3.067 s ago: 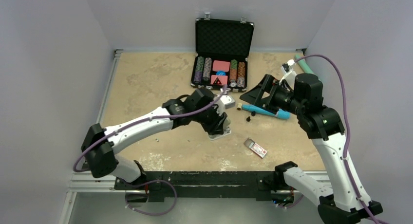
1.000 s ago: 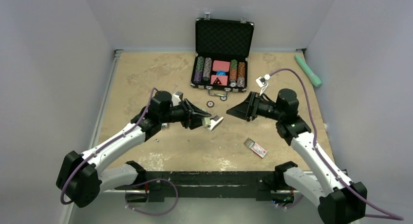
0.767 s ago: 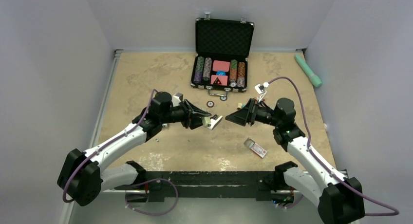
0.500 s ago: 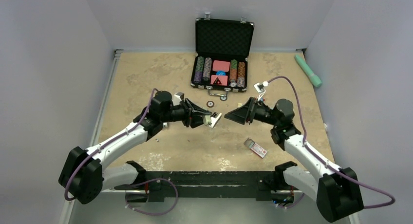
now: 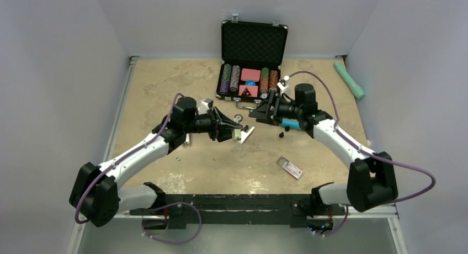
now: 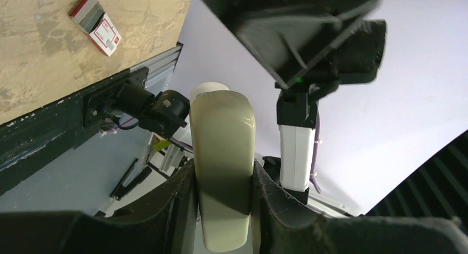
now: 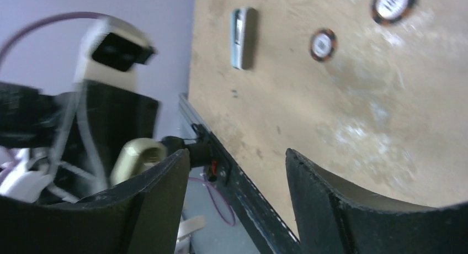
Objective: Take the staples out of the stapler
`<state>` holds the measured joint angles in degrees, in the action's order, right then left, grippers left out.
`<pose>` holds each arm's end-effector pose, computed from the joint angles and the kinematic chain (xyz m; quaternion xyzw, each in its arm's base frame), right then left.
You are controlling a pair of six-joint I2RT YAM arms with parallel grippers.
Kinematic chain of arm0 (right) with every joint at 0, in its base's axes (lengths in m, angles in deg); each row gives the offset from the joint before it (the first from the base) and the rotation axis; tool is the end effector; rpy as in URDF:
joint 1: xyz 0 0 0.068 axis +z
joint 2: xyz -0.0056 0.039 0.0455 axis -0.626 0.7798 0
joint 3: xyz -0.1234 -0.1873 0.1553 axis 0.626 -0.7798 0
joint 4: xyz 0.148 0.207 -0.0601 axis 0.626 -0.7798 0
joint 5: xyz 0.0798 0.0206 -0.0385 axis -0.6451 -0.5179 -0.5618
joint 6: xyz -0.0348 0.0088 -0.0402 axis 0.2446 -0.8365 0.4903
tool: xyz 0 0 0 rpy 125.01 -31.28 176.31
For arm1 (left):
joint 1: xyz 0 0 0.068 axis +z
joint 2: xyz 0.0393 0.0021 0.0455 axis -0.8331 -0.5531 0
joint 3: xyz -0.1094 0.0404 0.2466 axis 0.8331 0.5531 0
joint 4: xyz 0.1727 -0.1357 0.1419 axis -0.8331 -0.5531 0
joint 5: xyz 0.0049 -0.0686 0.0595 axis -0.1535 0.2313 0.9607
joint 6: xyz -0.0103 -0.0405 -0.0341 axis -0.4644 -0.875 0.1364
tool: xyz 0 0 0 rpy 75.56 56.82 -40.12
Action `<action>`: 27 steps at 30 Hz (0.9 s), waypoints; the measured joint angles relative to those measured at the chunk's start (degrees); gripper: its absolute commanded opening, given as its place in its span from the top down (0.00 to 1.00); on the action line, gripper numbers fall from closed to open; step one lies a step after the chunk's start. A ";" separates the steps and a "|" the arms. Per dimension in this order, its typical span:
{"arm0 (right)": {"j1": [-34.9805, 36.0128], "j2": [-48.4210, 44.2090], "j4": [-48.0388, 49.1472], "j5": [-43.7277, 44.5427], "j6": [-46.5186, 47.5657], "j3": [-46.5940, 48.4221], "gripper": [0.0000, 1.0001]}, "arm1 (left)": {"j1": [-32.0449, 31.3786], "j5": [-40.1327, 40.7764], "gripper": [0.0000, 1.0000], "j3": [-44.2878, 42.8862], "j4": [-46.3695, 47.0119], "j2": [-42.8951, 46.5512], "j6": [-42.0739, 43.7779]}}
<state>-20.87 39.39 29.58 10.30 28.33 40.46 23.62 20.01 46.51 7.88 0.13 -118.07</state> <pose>0.2686 0.1123 0.2710 0.0152 0.8089 0.5334 0.2468 0.2105 -0.1631 0.2683 0.2698 -0.7563 0.5936 0.0541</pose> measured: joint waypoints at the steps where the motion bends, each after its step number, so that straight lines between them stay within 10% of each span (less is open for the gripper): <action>1: 0.00 0.87 -1.90 0.44 0.90 0.17 0.37 | 0.02 -0.09 1.00 -0.57 -0.17 -0.09 0.44; 7: 2.14 5.07 -13.16 2.27 5.07 -0.26 0.35 | 0.04 -0.39 1.00 -2.64 -0.72 -1.70 2.95; 12: 4.96 2.01 -13.81 0.24 3.39 -1.77 0.12 | 0.04 -0.76 1.00 -3.61 -1.09 -3.87 4.09; 27: -10.34 -7.63 -16.13 2.67 -15.50 -9.75 0.17 | 0.15 -0.61 1.00 -4.33 6.25 -5.16 3.30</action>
<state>-31.21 31.76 13.44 12.97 12.83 30.72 23.78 19.40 42.18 14.13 -5.03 -114.77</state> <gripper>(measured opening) 0.822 0.378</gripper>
